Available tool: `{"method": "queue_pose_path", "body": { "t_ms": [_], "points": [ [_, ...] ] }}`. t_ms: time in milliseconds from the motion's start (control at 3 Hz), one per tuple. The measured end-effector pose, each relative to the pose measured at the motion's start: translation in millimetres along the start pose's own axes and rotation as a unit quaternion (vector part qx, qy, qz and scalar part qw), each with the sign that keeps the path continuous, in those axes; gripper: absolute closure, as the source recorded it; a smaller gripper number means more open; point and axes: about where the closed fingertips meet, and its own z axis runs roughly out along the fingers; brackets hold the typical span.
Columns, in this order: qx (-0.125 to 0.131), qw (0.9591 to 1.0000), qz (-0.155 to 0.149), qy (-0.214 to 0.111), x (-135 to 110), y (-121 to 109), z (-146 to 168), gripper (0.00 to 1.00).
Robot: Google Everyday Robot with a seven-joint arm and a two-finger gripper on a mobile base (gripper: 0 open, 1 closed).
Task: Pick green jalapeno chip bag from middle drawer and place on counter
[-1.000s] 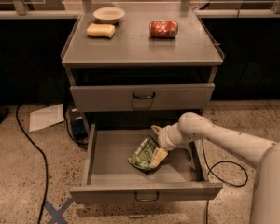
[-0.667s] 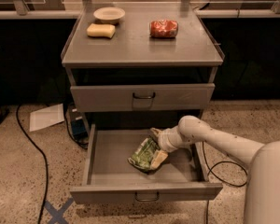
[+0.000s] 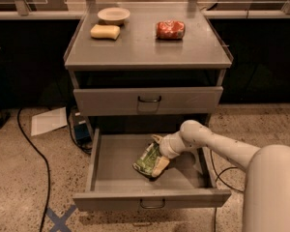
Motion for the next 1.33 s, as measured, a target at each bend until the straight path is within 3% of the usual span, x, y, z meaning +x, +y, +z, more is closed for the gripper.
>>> {"method": "queue_pose_path", "body": {
  "t_ms": [333,1333],
  "points": [
    [-0.03,0.9993,0.012,-0.021,10.0,3.2,32.1,0.19],
    [-0.03,0.9992,0.014,-0.022,11.6,2.3,34.2,0.88]
  ]
}}
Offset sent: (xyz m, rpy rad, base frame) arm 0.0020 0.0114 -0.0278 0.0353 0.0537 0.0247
